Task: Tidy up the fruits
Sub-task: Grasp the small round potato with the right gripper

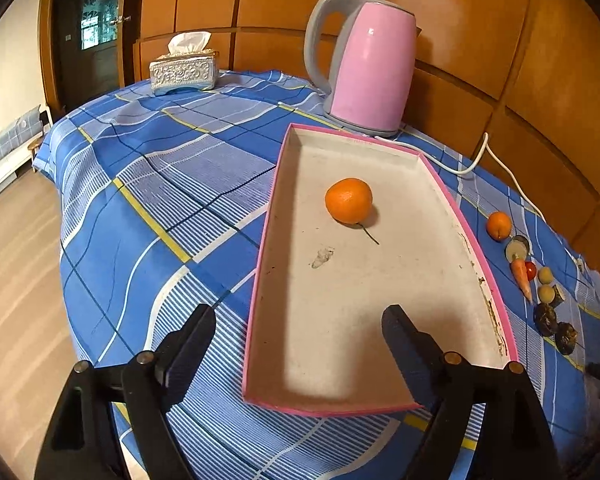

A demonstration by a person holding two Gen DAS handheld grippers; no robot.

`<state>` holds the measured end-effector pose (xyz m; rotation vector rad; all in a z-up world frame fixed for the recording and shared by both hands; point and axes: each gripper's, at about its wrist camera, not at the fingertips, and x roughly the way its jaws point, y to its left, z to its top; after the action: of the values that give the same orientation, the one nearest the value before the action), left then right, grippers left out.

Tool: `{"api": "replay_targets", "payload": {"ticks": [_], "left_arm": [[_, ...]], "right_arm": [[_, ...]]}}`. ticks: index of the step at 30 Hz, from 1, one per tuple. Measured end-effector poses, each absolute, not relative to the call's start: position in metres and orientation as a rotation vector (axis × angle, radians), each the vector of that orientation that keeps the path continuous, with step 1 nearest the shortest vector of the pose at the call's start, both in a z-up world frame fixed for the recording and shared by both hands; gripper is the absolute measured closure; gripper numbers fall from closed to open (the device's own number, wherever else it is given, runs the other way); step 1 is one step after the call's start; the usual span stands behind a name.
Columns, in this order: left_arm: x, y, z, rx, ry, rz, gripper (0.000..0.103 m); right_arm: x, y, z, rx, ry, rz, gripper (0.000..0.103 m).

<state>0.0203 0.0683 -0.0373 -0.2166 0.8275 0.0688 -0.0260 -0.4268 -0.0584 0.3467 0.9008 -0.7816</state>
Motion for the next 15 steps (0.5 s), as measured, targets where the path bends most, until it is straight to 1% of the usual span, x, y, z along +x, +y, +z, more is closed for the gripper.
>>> {"api": "replay_targets", "payload": {"ticks": [1, 3, 6, 9, 11, 15], "left_arm": [[0.021, 0.069, -0.038, -0.222, 0.829, 0.071, 0.017], [0.021, 0.07, -0.038, -0.227, 0.832, 0.073, 0.016], [0.021, 0.071, -0.039, -0.231, 0.836, 0.073, 0.016], [0.022, 0.072, -0.039, -0.232, 0.838, 0.077, 0.016], [0.022, 0.073, -0.039, -0.236, 0.839, 0.078, 0.015], [0.022, 0.076, -0.039, -0.243, 0.84, 0.081, 0.015]], "right_arm": [[-0.024, -0.426, -0.055, 0.341, 0.905, -0.77, 0.029], [-0.016, -0.421, -0.045, 0.331, 0.898, -0.716, 0.033], [0.006, -0.402, -0.025, 0.297, 0.875, -0.56, 0.047], [0.036, -0.378, -0.014, 0.26, 0.878, -0.386, 0.048], [0.057, -0.361, -0.011, 0.225, 0.889, -0.294, 0.053], [0.1, -0.33, -0.014, 0.161, 0.927, -0.189, 0.053]]}}
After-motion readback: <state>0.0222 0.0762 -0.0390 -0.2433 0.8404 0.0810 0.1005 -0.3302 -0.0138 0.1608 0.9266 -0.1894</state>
